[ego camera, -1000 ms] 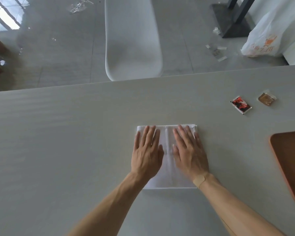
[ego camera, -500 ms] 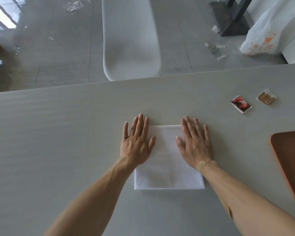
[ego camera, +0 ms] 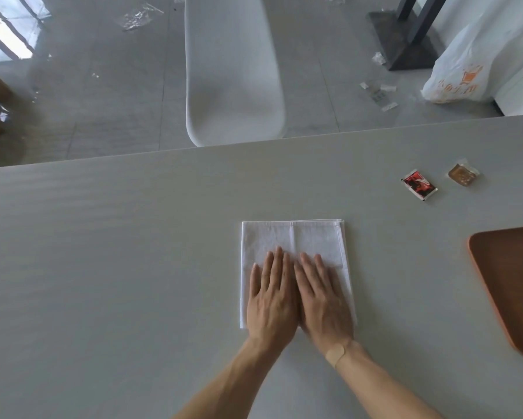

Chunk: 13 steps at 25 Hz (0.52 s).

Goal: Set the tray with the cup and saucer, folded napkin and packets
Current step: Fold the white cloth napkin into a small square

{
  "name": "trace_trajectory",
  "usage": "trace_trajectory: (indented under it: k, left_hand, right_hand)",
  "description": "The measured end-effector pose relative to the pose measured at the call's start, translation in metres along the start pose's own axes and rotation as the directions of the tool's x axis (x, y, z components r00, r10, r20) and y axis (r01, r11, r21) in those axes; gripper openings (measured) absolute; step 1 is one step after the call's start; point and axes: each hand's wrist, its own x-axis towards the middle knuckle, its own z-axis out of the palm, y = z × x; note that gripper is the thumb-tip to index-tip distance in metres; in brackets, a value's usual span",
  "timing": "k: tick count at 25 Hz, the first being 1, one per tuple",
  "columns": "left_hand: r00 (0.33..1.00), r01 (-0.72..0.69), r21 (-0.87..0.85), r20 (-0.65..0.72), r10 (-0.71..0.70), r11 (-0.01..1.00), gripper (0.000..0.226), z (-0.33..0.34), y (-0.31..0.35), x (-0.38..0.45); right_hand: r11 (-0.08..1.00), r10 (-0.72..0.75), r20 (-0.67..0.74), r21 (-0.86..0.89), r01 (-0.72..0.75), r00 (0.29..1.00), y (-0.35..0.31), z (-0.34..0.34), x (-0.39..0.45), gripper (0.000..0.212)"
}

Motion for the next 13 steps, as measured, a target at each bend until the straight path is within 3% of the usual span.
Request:
trace_trajectory:
  k: [6,13]
  left_hand:
    - [0.995,-0.095,0.072,0.028,0.093,0.993,0.063,-0.006,-0.030,-0.001]
    - [0.996,-0.059,0.138,0.075,0.049,0.989,0.068,-0.020,-0.070,-0.011]
  right_hand:
    - [0.996,0.066,0.057,-0.069,-0.062,0.996,0.022,0.006,-0.003,0.058]
    - [0.984,0.132,0.140,-0.134,-0.114,0.981,0.055,-0.004,-0.007,0.065]
